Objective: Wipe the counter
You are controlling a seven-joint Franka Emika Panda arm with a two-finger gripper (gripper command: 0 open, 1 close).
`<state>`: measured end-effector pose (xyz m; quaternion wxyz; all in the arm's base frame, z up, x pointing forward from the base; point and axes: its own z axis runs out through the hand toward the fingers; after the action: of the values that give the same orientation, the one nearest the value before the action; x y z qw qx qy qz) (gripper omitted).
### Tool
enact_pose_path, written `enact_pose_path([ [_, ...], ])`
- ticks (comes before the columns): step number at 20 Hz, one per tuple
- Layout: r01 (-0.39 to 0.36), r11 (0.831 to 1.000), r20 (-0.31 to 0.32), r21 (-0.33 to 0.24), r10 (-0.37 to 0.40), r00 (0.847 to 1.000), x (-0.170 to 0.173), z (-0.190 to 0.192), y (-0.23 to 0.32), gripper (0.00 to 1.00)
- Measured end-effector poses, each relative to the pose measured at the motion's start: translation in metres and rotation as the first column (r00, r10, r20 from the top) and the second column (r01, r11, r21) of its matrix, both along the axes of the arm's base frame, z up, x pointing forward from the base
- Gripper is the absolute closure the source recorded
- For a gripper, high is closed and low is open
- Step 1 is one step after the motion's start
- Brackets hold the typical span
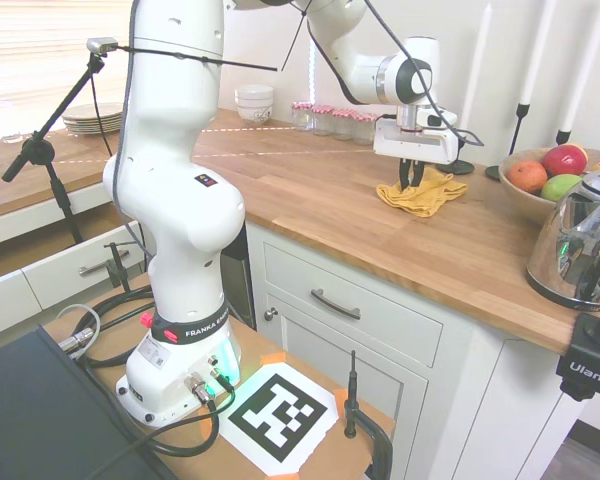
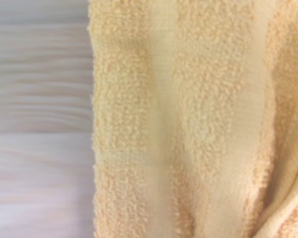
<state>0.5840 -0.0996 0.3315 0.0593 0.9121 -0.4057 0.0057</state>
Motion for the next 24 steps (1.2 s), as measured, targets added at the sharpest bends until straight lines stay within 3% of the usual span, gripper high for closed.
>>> enact_pose_path([
  [14,-0.034,0.999,0.023,-0.021,0.035,0.999,-0.017,-0.002,0.200,1.00],
  [24,-0.061,0.997,0.038,-0.039,0.063,0.997,-0.038,-0.004,0.314,1.00],
])
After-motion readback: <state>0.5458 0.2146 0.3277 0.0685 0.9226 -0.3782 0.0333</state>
